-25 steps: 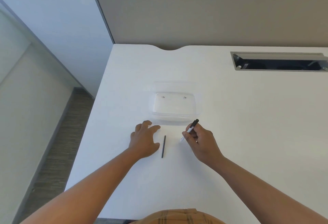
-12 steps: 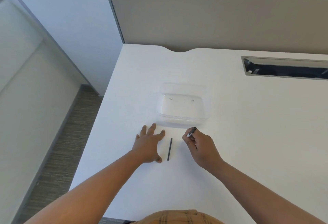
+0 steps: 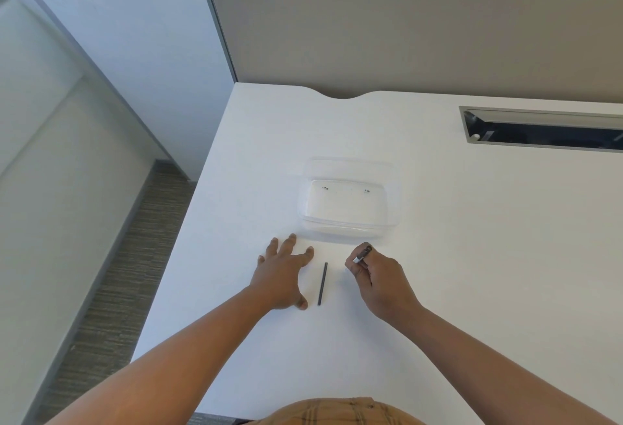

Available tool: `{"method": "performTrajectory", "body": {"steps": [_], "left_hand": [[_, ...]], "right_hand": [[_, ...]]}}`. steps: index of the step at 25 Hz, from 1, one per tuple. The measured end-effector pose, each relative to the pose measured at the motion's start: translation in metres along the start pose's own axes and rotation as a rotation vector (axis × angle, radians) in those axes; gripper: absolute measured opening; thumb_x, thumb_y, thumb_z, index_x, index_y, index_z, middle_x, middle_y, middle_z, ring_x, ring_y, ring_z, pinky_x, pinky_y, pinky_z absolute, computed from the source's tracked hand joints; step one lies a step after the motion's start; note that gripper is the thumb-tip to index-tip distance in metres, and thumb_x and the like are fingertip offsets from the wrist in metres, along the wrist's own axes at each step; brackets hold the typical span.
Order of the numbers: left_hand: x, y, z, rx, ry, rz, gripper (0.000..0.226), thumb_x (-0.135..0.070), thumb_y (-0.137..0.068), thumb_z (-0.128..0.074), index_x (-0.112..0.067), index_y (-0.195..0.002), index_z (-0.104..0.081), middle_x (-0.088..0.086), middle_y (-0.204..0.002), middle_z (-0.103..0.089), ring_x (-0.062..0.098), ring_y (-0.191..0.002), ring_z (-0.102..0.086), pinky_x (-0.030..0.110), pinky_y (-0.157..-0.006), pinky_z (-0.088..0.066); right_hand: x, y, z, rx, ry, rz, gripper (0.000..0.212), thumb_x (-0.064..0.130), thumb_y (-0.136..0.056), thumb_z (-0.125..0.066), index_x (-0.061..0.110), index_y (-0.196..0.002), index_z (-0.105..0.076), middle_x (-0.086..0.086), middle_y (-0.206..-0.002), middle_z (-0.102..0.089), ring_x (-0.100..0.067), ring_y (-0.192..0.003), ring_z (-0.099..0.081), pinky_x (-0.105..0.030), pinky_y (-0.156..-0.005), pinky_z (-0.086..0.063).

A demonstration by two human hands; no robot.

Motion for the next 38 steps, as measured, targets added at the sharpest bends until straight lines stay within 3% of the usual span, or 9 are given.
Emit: {"method": "performTrajectory", "body": {"steps": [10,13,17,20,24,27,30,34,38], "left_hand": [[0.001,0.001,0.000,-0.003,0.015,0.001,0.119,-0.042,-0.064,-0.090,-0.043,-0.157,-0.015,-0.003,-0.169,0.009,0.033,-0.153,0.012,0.057,-0.120,-0.016],[0.001,0.000,-0.001,-0.006,0.022,0.004,0.120,-0.042,-0.064,-0.090,-0.043,-0.157,-0.015,-0.004,-0.169,0.009,0.032,-0.153,0.012,0.057,-0.120,-0.016],[0.002,-0.001,-0.002,-0.006,0.018,0.005,0.120,-0.042,-0.063,-0.090,-0.044,-0.157,-0.015,-0.003,-0.169,0.009,0.032,-0.153,0.012,0.058,-0.119,-0.015],[0.002,0.000,-0.001,-0.007,0.018,0.000,0.120,-0.043,-0.064,-0.090,-0.043,-0.157,-0.015,-0.003,-0.169,0.008,0.033,-0.153,0.011,0.058,-0.120,-0.016],[-0.001,0.001,-0.001,0.019,0.031,-0.005,0.117,-0.042,-0.067,-0.088,-0.040,-0.158,-0.014,-0.001,-0.169,0.010,0.033,-0.153,0.013,0.057,-0.120,-0.014],[-0.012,0.008,0.009,-0.126,0.153,-0.071,0.093,-0.043,-0.073,-0.084,-0.032,-0.153,-0.037,-0.002,-0.167,-0.012,0.024,-0.153,-0.002,0.046,-0.120,-0.025],[-0.045,0.018,0.013,-0.223,0.391,-0.244,0.060,-0.041,-0.077,-0.080,-0.034,-0.133,-0.059,-0.012,-0.138,-0.052,0.010,-0.128,-0.041,0.035,-0.106,-0.043],[-0.071,0.020,0.007,-0.210,0.628,-0.279,0.012,-0.022,-0.090,-0.067,-0.030,-0.099,-0.066,-0.010,-0.095,-0.071,0.010,-0.089,-0.065,0.033,-0.081,-0.055],[-0.065,0.018,0.003,-0.212,0.803,-0.209,0.031,-0.013,-0.097,-0.057,-0.037,-0.077,-0.055,-0.013,-0.079,-0.069,0.006,-0.075,-0.069,0.014,-0.062,-0.050]], "right_hand": [[0.012,0.000,0.007,-0.040,-0.005,0.028,0.021,0.027,-0.101,-0.058,0.016,-0.086,-0.048,0.000,-0.062,-0.054,-0.018,-0.054,-0.041,-0.037,-0.058,-0.042],[0.023,0.005,0.016,-0.121,-0.002,0.129,0.020,0.029,-0.101,-0.054,0.012,-0.093,-0.061,0.000,-0.082,-0.068,-0.025,-0.071,-0.063,-0.038,-0.068,-0.053],[0.006,0.001,-0.010,0.106,0.098,-0.001,0.011,0.017,-0.102,-0.046,0.010,-0.095,-0.050,-0.014,-0.082,-0.070,-0.040,-0.079,-0.063,-0.047,-0.076,-0.052],[0.005,-0.003,-0.008,0.078,0.028,-0.020,0.013,0.019,-0.102,-0.048,0.011,-0.092,-0.049,-0.017,-0.081,-0.068,-0.042,-0.083,-0.064,-0.048,-0.078,-0.052],[0.003,-0.001,0.000,0.028,-0.015,-0.018,0.018,0.026,-0.102,-0.056,0.014,-0.089,-0.049,-0.003,-0.068,-0.063,-0.016,-0.059,-0.054,-0.036,-0.060,-0.045],[0.001,-0.002,0.002,0.019,0.001,-0.016,0.021,0.029,-0.100,-0.060,0.016,-0.087,-0.051,0.008,-0.054,-0.042,-0.013,-0.052,-0.040,-0.028,-0.054,-0.033],[0.004,-0.003,0.004,0.011,0.000,0.015,0.020,0.030,-0.099,-0.063,0.016,-0.086,-0.054,0.011,-0.058,-0.052,-0.011,-0.054,-0.047,-0.027,-0.056,-0.039],[0.008,-0.002,0.002,0.045,-0.044,0.007,0.019,0.031,-0.098,-0.064,0.016,-0.087,-0.059,0.000,-0.078,-0.070,-0.020,-0.068,-0.062,-0.040,-0.065,-0.052],[0.003,0.002,0.004,0.017,-0.063,0.010,0.011,0.033,-0.096,-0.066,0.023,-0.095,-0.063,0.012,-0.077,-0.068,-0.011,-0.071,-0.061,-0.027,-0.065,-0.050]]}}
Point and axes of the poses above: each hand's wrist, its own y-axis away from the middle knuckle, its own z-axis out of the back of the hand, x = y × z, the point moved 8 cm from there along -y, towards the middle knuckle
